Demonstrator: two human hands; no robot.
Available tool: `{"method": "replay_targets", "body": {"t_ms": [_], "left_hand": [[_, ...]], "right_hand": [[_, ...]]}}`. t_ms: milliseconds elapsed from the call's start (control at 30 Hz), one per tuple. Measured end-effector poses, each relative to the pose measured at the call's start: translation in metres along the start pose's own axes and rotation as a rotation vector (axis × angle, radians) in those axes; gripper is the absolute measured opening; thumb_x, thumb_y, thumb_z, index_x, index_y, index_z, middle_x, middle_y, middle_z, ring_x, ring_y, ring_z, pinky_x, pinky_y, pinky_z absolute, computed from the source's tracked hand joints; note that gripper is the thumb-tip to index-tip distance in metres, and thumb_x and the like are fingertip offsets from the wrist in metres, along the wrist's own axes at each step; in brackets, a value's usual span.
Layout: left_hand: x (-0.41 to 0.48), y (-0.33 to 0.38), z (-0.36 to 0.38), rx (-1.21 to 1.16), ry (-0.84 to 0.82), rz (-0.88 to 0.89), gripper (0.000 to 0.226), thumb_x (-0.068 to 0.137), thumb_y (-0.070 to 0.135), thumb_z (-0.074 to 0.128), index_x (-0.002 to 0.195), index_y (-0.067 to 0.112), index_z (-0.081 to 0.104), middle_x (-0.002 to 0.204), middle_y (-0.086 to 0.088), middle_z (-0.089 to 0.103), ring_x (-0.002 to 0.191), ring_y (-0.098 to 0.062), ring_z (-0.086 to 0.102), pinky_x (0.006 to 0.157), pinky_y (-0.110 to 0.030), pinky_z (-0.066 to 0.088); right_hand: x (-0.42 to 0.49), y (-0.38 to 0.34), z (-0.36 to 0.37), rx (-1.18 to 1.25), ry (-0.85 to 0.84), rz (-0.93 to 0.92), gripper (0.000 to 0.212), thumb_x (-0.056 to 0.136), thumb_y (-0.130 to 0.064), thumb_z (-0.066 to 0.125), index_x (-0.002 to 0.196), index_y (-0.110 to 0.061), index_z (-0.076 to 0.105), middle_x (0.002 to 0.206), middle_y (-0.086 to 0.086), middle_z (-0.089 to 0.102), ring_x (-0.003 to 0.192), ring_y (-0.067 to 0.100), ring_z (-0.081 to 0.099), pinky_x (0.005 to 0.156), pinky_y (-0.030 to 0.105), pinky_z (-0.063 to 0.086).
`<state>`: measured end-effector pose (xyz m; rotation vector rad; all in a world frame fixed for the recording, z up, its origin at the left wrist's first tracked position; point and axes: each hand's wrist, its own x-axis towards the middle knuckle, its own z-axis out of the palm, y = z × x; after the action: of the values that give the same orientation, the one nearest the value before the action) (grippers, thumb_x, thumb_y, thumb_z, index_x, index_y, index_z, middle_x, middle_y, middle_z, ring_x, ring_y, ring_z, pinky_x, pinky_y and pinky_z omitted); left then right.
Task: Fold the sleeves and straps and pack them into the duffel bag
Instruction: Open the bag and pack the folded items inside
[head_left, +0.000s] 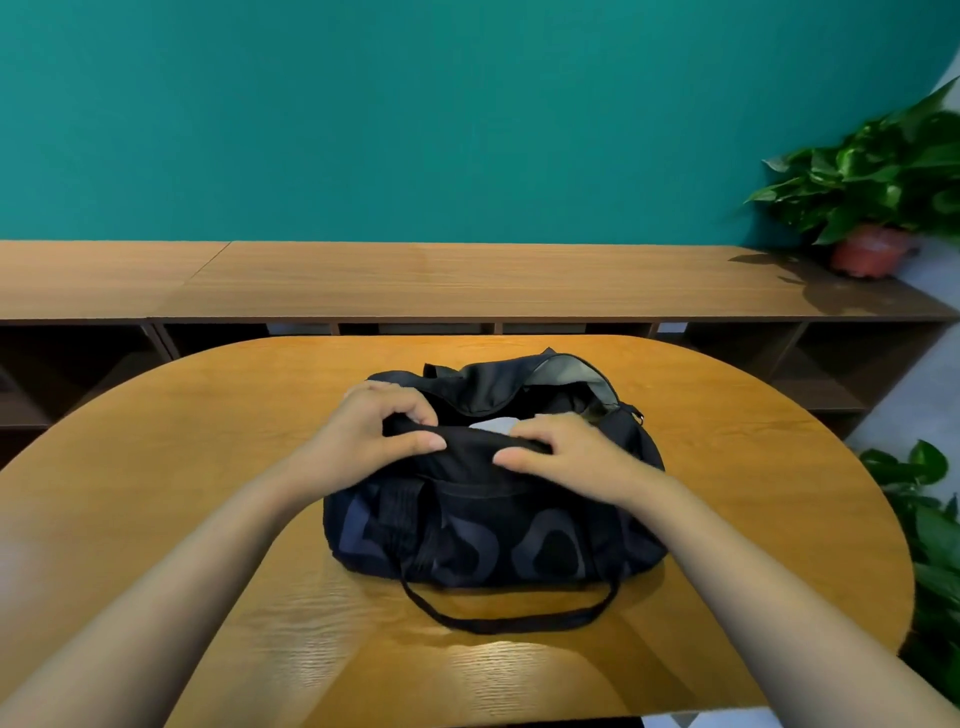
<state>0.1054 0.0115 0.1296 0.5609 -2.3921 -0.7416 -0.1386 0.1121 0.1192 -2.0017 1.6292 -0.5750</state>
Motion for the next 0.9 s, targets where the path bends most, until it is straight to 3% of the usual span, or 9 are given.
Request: {"method": "replay_targets", "body": {"t_ms": [100,233,333,400,467,567,667,767,900], "left_hand": [[-0.004,-0.015,-0.005,0.083,0.025,-0.086,0.037,0.07,0.072,0.061,0.072,0.036,0.057,0.093,0.024,0.062,0.095,0.003,0.053,0.099,-0.01,0.021],[-0.008,-0.05,-0.013,0.275,-0.038,-0.134,0.056,0.064,0.093,0.043,0.066,0.038,0.052,0.109,0.029,0.055,0.111,0.003,0.04,0.118,-0.039,0.006],[-0.002,-0.059,-0.022,0.225,0.058,-0.221,0.045,0.068,0.082,0.057,0.065,0.037,0.056,0.129,0.021,0.05,0.121,-0.007,0.037,0.111,-0.056,0.023],[0.009,-0.055,-0.027,0.232,0.258,-0.21,0.03,0.073,0.065,0.064,0.063,0.039,0.054,0.124,0.016,0.055,0.12,-0.017,0.046,0.104,-0.055,0.032],[0.019,-0.052,-0.028,0.38,0.308,-0.21,0.026,0.076,0.055,0.067,0.066,0.037,0.051,0.121,0.013,0.058,0.119,-0.021,0.048,0.101,-0.051,0.033],[0.017,-0.064,-0.017,0.474,0.141,-0.315,0.023,0.081,0.045,0.073,0.078,0.035,0.052,0.124,0.011,0.058,0.122,-0.02,0.048,0.102,-0.046,0.031],[0.001,-0.076,-0.011,0.293,0.189,-0.357,0.037,0.08,0.038,0.076,0.109,0.037,0.053,0.129,0.014,0.054,0.126,-0.022,0.05,0.106,-0.052,0.037],[-0.006,-0.08,-0.012,0.17,0.247,-0.442,0.07,0.079,0.037,0.079,0.139,0.032,0.044,0.143,0.01,0.048,0.134,-0.017,0.043,0.11,-0.049,0.036],[-0.008,-0.078,-0.01,-0.008,0.293,-0.489,0.055,0.082,0.026,0.077,0.133,0.022,0.056,0.127,0.009,0.058,0.121,-0.012,0.052,0.095,-0.022,0.042]], "right_hand": [[-0.017,0.026,-0.033,-0.005,0.154,0.067,0.059,0.079,-0.072,0.052,0.067,-0.015,0.051,0.069,0.001,0.051,0.068,0.013,0.049,0.064,0.037,0.037],[-0.039,0.081,-0.048,-0.139,0.137,0.162,0.039,0.076,-0.066,0.054,0.073,-0.027,0.057,0.108,-0.015,0.059,0.111,0.007,0.044,0.093,0.035,0.038],[-0.038,0.095,-0.055,-0.249,0.297,0.176,0.029,0.084,-0.054,0.057,0.074,-0.027,0.058,0.127,-0.016,0.051,0.129,0.013,0.032,0.1,0.031,0.029],[-0.031,0.088,-0.062,-0.333,0.545,0.154,0.029,0.088,-0.046,0.063,0.074,-0.021,0.06,0.126,-0.012,0.052,0.127,0.016,0.032,0.098,0.033,0.03],[-0.022,0.085,-0.062,-0.399,0.634,0.176,0.029,0.089,-0.044,0.065,0.076,-0.018,0.061,0.126,-0.008,0.055,0.125,0.019,0.035,0.1,0.038,0.033],[-0.017,0.092,-0.041,-0.492,0.485,0.323,0.028,0.089,-0.046,0.063,0.09,-0.019,0.064,0.132,-0.001,0.056,0.126,0.023,0.036,0.103,0.041,0.032],[-0.014,0.081,-0.027,-0.488,0.535,0.298,0.044,0.09,-0.054,0.055,0.121,-0.022,0.062,0.147,0.0,0.047,0.138,0.026,0.03,0.115,0.049,0.022],[0.011,0.042,-0.02,-0.525,0.445,0.23,0.069,0.091,-0.069,0.028,0.15,-0.031,0.033,0.16,-0.01,0.023,0.15,0.021,0.007,0.119,0.052,-0.002],[0.06,0.005,0.01,-0.565,0.234,0.098,0.074,0.093,-0.07,0.016,0.156,-0.034,0.007,0.164,-0.01,0.006,0.151,0.021,-0.007,0.117,0.059,-0.01]]}}
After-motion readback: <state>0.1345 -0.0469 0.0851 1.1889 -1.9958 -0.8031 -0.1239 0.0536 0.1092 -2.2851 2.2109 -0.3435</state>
